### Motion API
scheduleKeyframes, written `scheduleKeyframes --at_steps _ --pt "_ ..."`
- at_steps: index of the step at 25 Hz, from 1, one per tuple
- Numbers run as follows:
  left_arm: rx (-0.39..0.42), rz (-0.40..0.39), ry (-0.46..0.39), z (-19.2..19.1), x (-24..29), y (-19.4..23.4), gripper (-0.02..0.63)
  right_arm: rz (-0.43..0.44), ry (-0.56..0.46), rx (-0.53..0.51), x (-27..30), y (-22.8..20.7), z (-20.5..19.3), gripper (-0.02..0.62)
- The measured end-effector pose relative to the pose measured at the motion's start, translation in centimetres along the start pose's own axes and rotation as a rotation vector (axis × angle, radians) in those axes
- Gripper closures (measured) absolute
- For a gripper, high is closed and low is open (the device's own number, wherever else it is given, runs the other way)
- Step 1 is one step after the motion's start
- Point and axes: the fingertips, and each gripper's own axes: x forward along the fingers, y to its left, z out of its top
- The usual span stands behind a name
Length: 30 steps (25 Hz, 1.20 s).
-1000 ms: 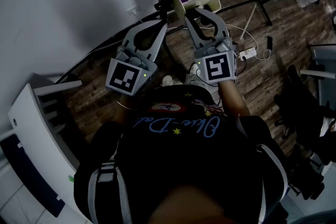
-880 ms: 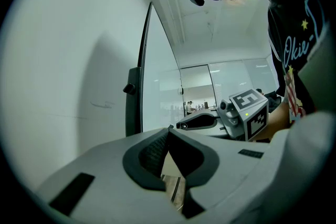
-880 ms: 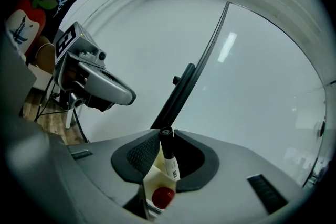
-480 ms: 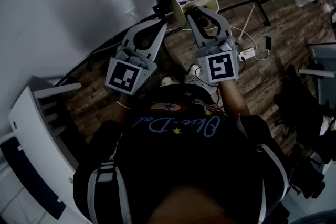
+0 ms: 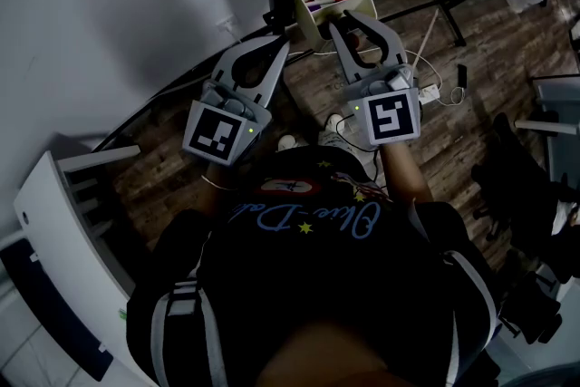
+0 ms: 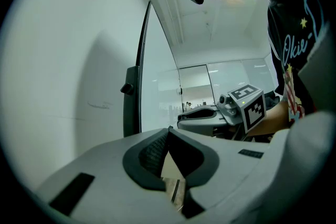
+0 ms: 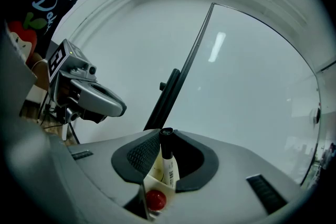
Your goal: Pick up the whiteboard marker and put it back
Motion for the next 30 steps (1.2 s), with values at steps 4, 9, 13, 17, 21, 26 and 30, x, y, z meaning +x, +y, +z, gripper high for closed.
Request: scheduleKeyframes --at_steps 4,9,13,17,21,26,30 --pt "0.001 -0.001 0.001 0.1 0.0 -0.1 0.591 -0.01 -0.016 0.014 -0.3 -0.4 0.5 0.526" --pt "0.001 -0.005 0.003 -0.1 0.0 -0.4 0.591 -0.02 -0.029 0.032 -0.9 -0.8 1.1 0.526" --pt "-0.009 -0.005 0.003 -0.1 0.0 -0.4 0.591 -0.022 -0.037 0.03 -1.2 -1.0 1.6 0.526" --pt "-0.006 -0.011 0.004 0.0 0.1 -0.6 0.592 -0.025 -0.059 0.035 -1.4 -1.3 2.3 0.526" --pt "-0.008 -0.013 -0.004 0.1 0.1 -0.6 0.592 -0.028 -0.066 0.038 -1.6 -1.4 2.7 0.526" --pt "0.004 -0.021 -0.014 0.8 0.1 -0.6 0.592 -0.033 -0.082 0.042 -2.0 -1.5 3.5 0.526" --pt "0.011 -0.023 -0.023 1.1 0.1 -0.5 0.591 -0.032 -0.097 0.046 -2.1 -1.5 4.2 0.526"
